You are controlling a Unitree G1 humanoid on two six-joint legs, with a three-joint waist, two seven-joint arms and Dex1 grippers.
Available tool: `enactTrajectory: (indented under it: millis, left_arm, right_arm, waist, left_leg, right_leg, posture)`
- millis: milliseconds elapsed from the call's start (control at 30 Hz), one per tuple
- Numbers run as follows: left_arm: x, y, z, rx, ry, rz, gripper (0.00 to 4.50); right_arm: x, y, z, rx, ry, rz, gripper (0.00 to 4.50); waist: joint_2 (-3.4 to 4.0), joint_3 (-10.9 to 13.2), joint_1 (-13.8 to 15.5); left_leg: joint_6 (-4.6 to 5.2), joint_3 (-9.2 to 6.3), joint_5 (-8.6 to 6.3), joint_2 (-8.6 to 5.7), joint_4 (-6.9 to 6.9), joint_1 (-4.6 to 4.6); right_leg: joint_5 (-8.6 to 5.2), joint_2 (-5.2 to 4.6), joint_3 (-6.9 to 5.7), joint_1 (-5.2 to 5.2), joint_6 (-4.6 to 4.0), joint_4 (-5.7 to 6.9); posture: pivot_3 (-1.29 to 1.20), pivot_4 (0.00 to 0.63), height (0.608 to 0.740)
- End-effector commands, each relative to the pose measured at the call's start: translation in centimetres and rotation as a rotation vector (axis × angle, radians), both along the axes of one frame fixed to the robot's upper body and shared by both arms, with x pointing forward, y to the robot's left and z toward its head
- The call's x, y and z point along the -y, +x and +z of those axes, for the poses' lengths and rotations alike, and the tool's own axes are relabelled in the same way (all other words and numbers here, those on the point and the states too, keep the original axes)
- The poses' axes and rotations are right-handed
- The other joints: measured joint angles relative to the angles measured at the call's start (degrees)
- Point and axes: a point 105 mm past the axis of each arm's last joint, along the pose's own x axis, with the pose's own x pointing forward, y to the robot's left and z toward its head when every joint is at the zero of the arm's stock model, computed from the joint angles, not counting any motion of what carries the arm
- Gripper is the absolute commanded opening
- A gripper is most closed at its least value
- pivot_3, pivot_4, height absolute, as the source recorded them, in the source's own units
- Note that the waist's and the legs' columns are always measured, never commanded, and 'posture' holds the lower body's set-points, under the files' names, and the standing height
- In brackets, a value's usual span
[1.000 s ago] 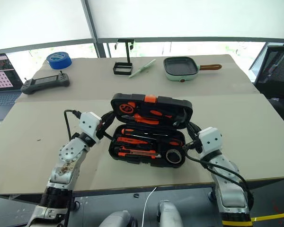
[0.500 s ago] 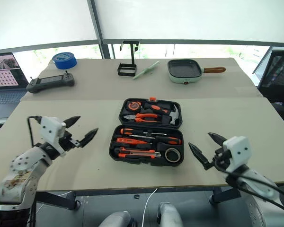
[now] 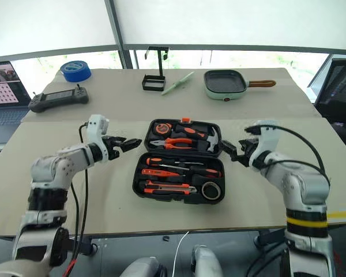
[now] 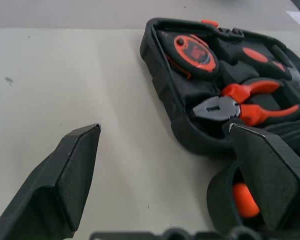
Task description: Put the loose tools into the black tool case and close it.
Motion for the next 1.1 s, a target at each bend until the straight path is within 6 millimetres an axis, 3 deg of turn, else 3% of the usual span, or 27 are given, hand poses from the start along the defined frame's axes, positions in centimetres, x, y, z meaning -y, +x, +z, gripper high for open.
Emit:
enactTrajectory:
  millis: [33,367,400,567,633,833,1000,1100]
  left_arm:
    - [0.8,1.3,0.4,-0.007,-0.004,-0.008,4.44]
    - [3.7,3.4,0.6,-0.034,-0.023,-0.039,4.44]
    - [3.7,3.6,0.6,-0.034,-0.023,-0.033,3.91]
    - [3.9,3.8,0.3,-0.050,-0.024,-0.038,2.19]
    - [4.0,3.8,0.3,-0.054,-0.026,-0.039,1.62]
    - [4.1,4.0,0.4,-0.050,-0.028,-0.041,1.62]
    - [4.1,4.1,0.5,-0.045,-0.028,-0.041,1.62]
    - [4.3,4.1,0.7,-0.036,-0.033,-0.039,1.07]
  right_arm:
    - [0.5,1.2,0.3,-0.023,-0.036,-0.024,4.50]
    - [-0.3,4.1,-0.4,-0.042,-0.117,-0.018,4.50]
    - [-0.3,4.3,-0.4,-0.043,-0.118,-0.019,3.99]
    - [-1.0,4.8,-0.8,-0.057,-0.154,0.025,2.38]
    - [-1.4,4.9,-0.8,-0.057,-0.154,0.044,2.32]
    - [-1.9,5.4,-0.2,-0.037,-0.156,0.053,2.32]
    - [-1.7,5.1,-1.3,-0.082,-0.170,0.053,2.32]
    - [-2.1,4.8,-1.8,-0.100,-0.141,0.069,1.60]
  waist:
    - [0.00,0.0,0.0]
    - [0.00,0.0,-1.2]
    - [0.00,0.0,-1.3]
    - [0.01,0.0,-1.4]
    - [0.01,0.0,-1.3]
    - [0.01,0.0,-1.3]
    - [0.01,0.0,-1.3]
    - [0.01,0.0,-1.3]
  left_leg:
    - [-0.01,0.00,0.00,0.00,0.02,0.00]
    - [-0.12,0.00,0.05,0.00,0.05,0.01]
    - [-0.13,0.00,0.05,0.00,0.05,0.01]
    - [-0.14,-0.02,0.06,0.00,0.05,0.01]
    - [-0.15,-0.03,0.06,0.00,0.07,0.01]
    - [-0.15,-0.10,0.06,-0.07,0.14,-0.01]
    - [-0.16,-0.15,0.07,-0.07,0.14,-0.01]
    - [-0.16,-0.15,0.07,-0.07,0.14,-0.01]
  right_leg:
    - [0.00,0.00,-0.02,0.01,0.00,0.02]
    - [0.00,-0.05,-0.08,0.00,0.00,0.04]
    - [0.00,-0.05,-0.09,-0.01,0.00,0.05]
    - [0.00,-0.06,-0.14,-0.01,-0.01,0.05]
    - [0.00,-0.10,-0.17,-0.01,-0.01,0.06]
    - [0.01,-0.23,-0.31,0.02,0.00,0.06]
    - [0.01,-0.24,-0.36,0.02,0.00,0.07]
    - [0.01,-0.24,-0.36,0.03,0.00,0.07]
  posture:
    - [0.00,0.150,0.740]
    - [0.00,0.150,0.740]
    - [0.00,0.150,0.740]
    - [0.00,0.150,0.740]
    - [0.00,0.150,0.740]
    - [0.00,0.150,0.740]
    - [0.00,0.150,0.740]
    - [0.00,0.150,0.740]
